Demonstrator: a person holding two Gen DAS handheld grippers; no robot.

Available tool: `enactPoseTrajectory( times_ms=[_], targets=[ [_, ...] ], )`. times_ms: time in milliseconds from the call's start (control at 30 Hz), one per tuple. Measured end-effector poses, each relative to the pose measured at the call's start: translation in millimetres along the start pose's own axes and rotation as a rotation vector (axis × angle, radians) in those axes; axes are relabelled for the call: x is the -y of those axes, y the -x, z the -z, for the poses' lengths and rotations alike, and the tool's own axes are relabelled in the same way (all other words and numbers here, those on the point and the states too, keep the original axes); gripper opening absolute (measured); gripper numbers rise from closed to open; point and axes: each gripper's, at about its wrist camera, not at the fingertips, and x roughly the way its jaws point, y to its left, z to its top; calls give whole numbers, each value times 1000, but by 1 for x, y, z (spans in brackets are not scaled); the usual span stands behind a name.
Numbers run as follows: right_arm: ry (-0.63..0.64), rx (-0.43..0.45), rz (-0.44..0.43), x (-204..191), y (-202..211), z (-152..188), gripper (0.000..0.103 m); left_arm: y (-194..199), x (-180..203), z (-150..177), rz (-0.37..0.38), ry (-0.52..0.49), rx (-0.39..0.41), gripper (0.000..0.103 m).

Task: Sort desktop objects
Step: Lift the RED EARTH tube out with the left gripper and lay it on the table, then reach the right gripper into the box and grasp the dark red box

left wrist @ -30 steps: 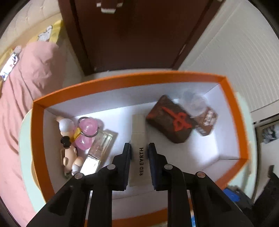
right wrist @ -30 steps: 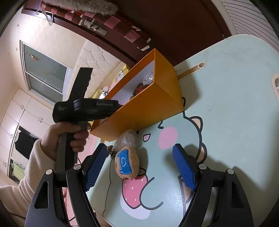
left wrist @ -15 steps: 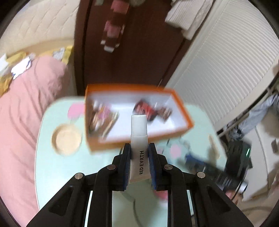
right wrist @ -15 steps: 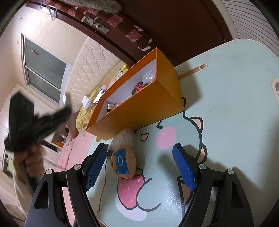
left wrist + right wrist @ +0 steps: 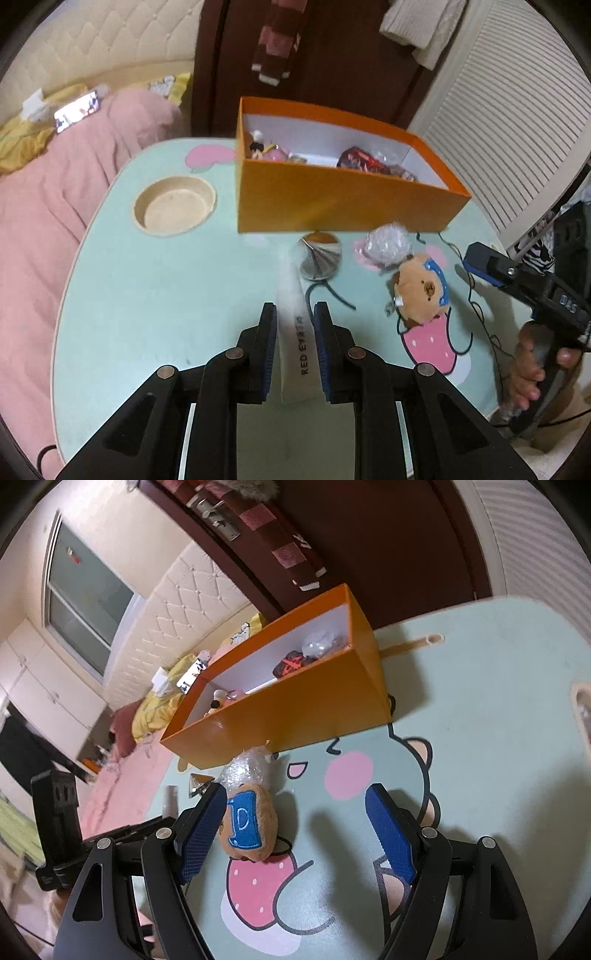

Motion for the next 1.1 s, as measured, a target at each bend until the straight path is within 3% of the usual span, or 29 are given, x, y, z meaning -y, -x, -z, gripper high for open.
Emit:
enactPoseTrajectory(
  times_ms=[67,267,433,600,667,767,933,1100],
  targets=[
    [56,11,24,-13,3,-4,78,2,0,1,-7,-9,44,59],
    [185,54,64,-46,15,-25,78,19,0,8,-7,-33,234,86],
    [286,89,139,-71,9,-53,78,17,1,17,-65,-96,289,86],
    [431,64,270,-91,-19,-82,78,6,-3,16,-47,-88,243,86],
    [499,20,334,-99,-40,-90,76,6,-7,16,-35,-72,246,86],
    [574,-103,393,-105,-78,-98,63,4,-12,15,-19,-43,230,86],
    [577,-288,419,-97,-132,-109,62,3,-15,16,-5,-28,223,86],
    [650,-373,458,-92,-162,-120,61,2,-16,16,9,-20,216,86]
  ],
)
